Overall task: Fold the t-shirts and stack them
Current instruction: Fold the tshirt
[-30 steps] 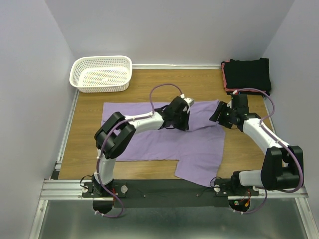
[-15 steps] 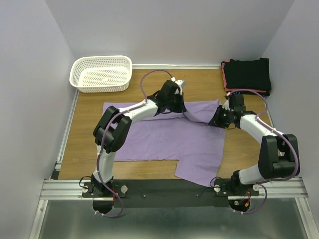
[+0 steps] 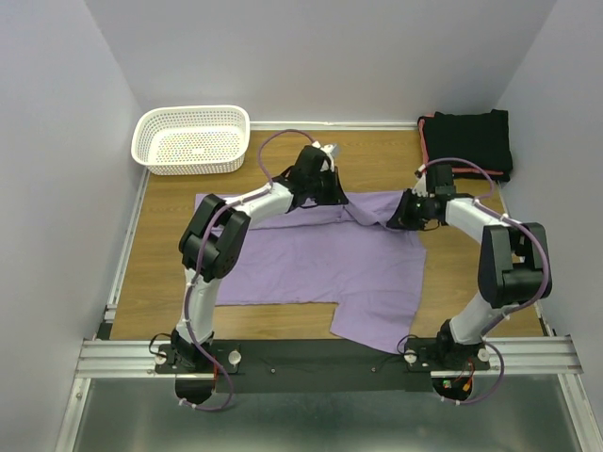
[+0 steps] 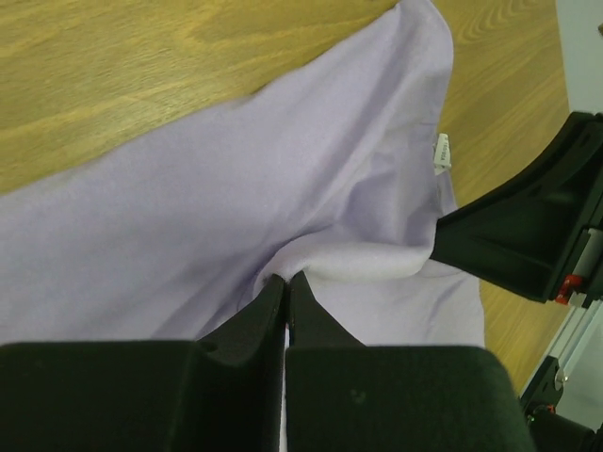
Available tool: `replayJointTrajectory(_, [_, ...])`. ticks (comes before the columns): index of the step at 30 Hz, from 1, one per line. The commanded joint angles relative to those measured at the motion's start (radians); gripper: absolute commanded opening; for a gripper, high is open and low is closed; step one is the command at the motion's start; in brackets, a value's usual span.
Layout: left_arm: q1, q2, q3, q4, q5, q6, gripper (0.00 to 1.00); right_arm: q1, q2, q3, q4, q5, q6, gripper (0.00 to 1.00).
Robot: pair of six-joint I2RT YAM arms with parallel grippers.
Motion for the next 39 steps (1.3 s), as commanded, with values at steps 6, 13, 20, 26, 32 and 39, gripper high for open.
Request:
replayJointTrajectory(6, [0.017,0.016,0.02,0.026,0.035,-0.018,0.06,-0.004,0.084,0.173,0.048,0.107,-0.015,0.32])
replayJointTrajectory(13, [0.026,0.027,0.011,0.052,0.035,-0.035,0.06,0.032,-0.036,0.114,0.053,0.127,-0.035,0.36])
replayJointTrajectory(20, [0.034,0.038,0.01,0.055,0.041,-0.045,0.06,0.088,-0.138,-0.023,0.05,0.082,-0.026,0.35])
replayJointTrajectory(26, [0.034,0.03,0.005,0.057,0.041,-0.047,0.06,0.088,-0.098,-0.044,0.051,0.025,-0.022,0.31])
replayJointTrajectory(32, [0.035,0.033,0.005,0.057,0.041,-0.051,0.06,0.141,-0.103,-0.044,0.046,-0.021,-0.047,0.26])
replayJointTrajectory(39, [0.035,0.027,0.0,0.058,0.042,-0.05,0.06,0.144,-0.032,-0.044,0.043,0.11,-0.042,0.23])
